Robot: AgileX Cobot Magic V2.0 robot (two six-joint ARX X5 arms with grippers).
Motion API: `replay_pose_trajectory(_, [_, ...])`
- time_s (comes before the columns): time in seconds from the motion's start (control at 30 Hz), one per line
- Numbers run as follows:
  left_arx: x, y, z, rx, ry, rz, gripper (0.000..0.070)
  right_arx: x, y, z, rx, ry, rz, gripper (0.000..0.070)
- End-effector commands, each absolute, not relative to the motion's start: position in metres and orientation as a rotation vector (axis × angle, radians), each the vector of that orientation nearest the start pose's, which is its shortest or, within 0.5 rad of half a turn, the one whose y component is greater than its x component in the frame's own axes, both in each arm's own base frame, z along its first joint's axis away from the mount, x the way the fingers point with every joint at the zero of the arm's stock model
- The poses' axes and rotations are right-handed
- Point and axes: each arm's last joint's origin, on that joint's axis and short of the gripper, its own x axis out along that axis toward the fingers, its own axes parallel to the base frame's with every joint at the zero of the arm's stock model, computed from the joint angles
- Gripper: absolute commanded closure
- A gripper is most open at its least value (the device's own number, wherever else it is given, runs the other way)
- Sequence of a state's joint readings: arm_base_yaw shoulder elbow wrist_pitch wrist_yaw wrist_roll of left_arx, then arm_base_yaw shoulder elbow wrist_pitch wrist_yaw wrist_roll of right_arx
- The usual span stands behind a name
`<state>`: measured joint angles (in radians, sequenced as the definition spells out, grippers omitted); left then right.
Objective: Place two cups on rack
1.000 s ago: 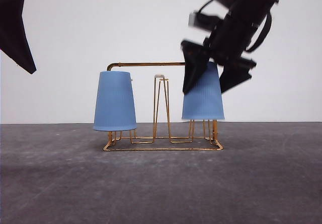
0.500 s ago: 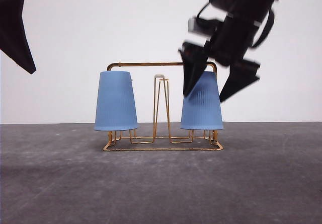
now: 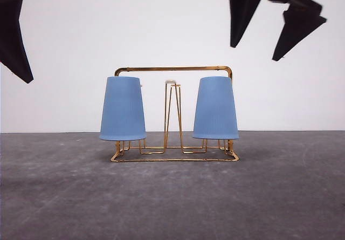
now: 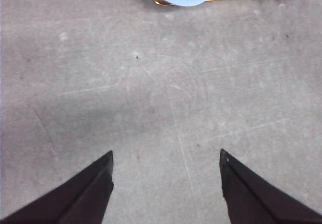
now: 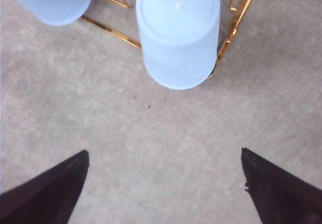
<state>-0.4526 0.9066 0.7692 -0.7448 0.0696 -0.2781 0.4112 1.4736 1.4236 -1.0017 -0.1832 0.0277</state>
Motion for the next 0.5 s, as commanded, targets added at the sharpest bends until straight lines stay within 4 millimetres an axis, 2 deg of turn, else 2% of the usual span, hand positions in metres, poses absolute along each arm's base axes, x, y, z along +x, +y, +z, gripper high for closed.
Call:
replay_pose_trajectory(0.0, [0.153,-0.077,0.266,-0.084,0.922,-0.365,0.0312,0.251,0.117,0.331,-0.102,0.999,0.545,0.0084])
replay_pose_trajectory(0.3, [0.153,-0.077,0.266,-0.074,0.916,-0.371,0.0312,0.182,0.086,0.305,-0.036,0.726,0.568,0.0086])
replay_pose_trajectory(0.47, [0.154,-0.078,0.267,-0.048,0.906,-0.386,0.0312,0.15,0.072,0.286,0.011,0.622,0.557,0.0086])
